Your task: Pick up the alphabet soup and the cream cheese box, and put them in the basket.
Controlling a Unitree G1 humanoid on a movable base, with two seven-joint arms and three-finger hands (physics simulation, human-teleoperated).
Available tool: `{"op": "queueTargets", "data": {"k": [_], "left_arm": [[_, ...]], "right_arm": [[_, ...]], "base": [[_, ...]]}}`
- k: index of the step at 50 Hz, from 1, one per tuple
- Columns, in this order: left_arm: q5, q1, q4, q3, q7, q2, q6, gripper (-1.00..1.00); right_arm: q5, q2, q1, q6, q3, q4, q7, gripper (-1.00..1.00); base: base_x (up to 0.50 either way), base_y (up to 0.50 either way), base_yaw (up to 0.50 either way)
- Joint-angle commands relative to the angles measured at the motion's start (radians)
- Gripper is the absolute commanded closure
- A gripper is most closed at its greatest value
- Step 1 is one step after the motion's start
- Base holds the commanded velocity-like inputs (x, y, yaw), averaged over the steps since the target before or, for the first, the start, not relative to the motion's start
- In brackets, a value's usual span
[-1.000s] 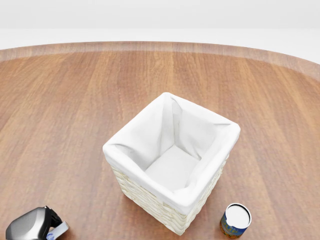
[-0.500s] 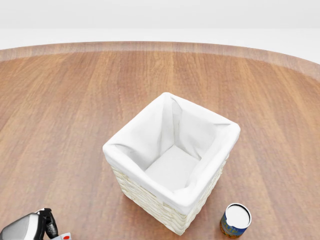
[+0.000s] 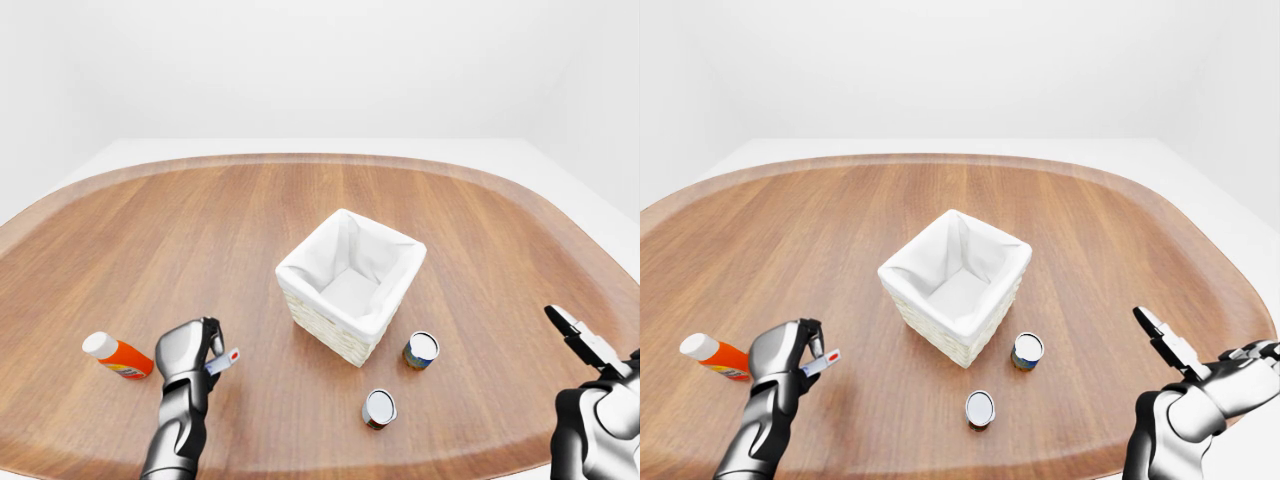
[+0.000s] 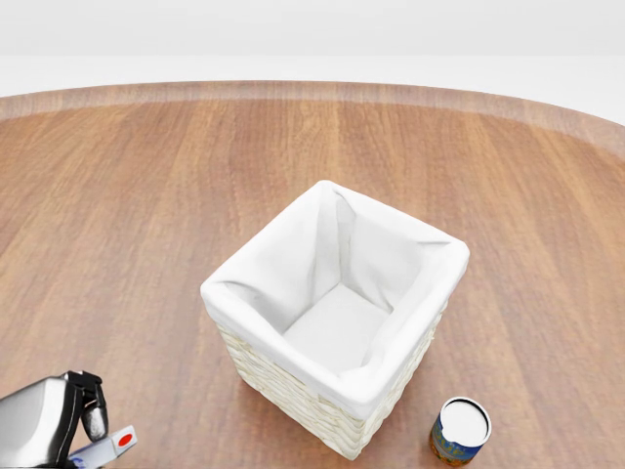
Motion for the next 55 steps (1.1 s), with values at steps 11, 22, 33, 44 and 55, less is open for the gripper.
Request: {"op": "queueTargets", "data": {"k": [11, 22, 33, 44, 55], "left_arm": [[0.149, 0.004, -0.341, 0.015, 0.000, -0.044, 0.000, 1.00], [0.348, -0.047, -0.494, -0.026, -0.162, -0.067, 0.000, 1.00], [0.508, -0.151, -0.594, -0.042, -0.364, -0.091, 0.000, 1.00], [0.678, -0.215, -0.713, -0.041, -0.542, -0.108, 0.000, 1.00], [0.791, -0.260, -0.817, -0.067, -0.688, -0.139, 0.000, 1.00]], "right_arm": [[0.003, 0.002, 0.002, 0.000, 0.000, -0.012, 0.000, -1.00], [0.005, 0.002, 0.003, 0.000, 0.000, -0.012, 0.000, -1.00], [0.004, 0.004, 0.003, 0.000, -0.001, -0.014, 0.000, -1.00], [0.002, 0.003, 0.001, 0.000, -0.002, -0.007, 0.000, -1.00], [0.003, 0.000, 0.001, 0.000, -0.002, -0.007, 0.000, -1.00]], "base": [[0.00, 0.00, 0.00], [0.00, 0.00, 0.00], [0.00, 0.00, 0.00], [0.00, 0.00, 0.00], [0.00, 0.00, 0.00]]}}
